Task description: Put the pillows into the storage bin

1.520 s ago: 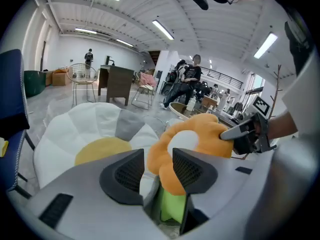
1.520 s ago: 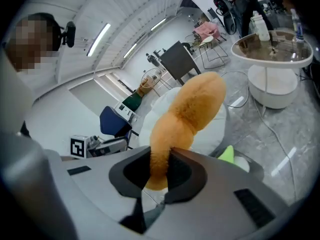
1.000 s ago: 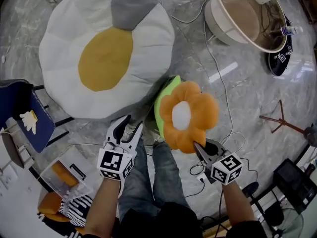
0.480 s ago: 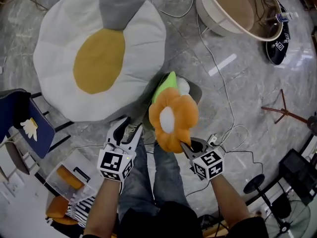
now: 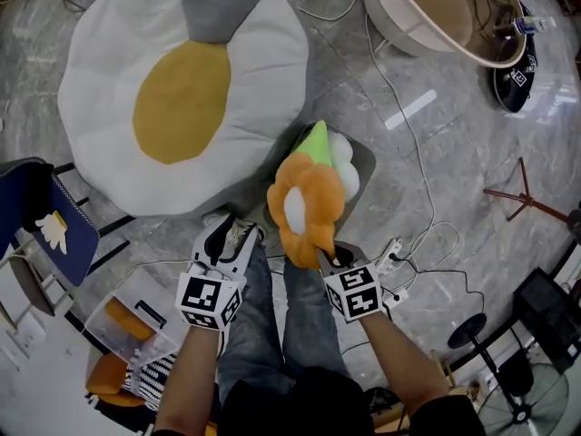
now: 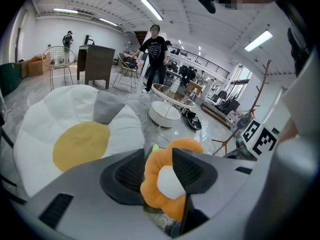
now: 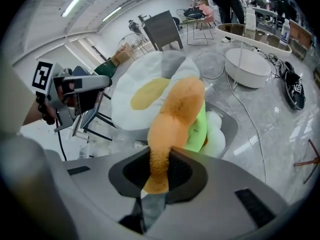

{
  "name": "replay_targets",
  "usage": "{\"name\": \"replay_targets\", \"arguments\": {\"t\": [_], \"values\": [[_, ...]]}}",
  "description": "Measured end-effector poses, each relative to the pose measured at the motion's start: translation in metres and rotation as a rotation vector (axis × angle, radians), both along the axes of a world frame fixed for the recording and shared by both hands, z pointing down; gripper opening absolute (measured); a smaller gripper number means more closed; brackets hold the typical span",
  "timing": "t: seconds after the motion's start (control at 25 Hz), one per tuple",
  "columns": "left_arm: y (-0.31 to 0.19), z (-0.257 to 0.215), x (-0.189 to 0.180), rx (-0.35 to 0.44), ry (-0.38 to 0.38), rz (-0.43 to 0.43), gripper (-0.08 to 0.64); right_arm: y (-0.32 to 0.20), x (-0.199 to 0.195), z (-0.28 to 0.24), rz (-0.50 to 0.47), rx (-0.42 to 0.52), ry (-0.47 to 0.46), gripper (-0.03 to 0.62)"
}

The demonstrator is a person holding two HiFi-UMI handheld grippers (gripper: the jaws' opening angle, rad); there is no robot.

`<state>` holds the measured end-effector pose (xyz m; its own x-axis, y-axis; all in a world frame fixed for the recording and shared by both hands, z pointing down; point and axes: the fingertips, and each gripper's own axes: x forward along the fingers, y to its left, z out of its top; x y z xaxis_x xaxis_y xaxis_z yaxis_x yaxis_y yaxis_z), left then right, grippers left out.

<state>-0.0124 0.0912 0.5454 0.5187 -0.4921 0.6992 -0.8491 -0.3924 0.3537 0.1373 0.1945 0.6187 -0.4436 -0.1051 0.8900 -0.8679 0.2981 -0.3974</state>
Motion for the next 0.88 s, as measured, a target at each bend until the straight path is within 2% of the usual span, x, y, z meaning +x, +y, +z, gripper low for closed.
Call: {"name": "replay_targets", "arguments": {"t": [0.12, 0.24, 0.44, 0.64, 0.76, 0.88], "values": [[0.003, 0.002, 0.000, -0.007, 0.006, -0.003, 0.189, -0.001, -0.011, 0.001, 0.010, 0.013, -0.022, 0.067], [0.005, 0.004, -0.002, -0.009, 0.005, 0.000, 0.190, -0.001, -0.010, -0.022, 0.013, 0.059, -0.084, 0.067], [0.004, 0.005, -0.005, -0.013, 0.009, 0.003, 0.190, 0.009, 0.024, -0.077, 0.015, 0.136, -0.102, 0.066], [-0.002, -0.007, 0.019, 0.008, 0.035, 0.037, 0.190, 0.010, 0.077, -0.113, 0.046, 0.205, 0.003, 0.067], [-0.004, -0.012, 0.034, 0.018, 0.046, 0.060, 0.190, 0.005, 0.100, -0.107, 0.031, 0.245, 0.079, 0.067], [-0.001, -0.015, 0.045, 0.019, 0.048, 0.081, 0.190, 0.000, 0.111, -0.095, 0.021, 0.273, 0.118, 0.067]]}}
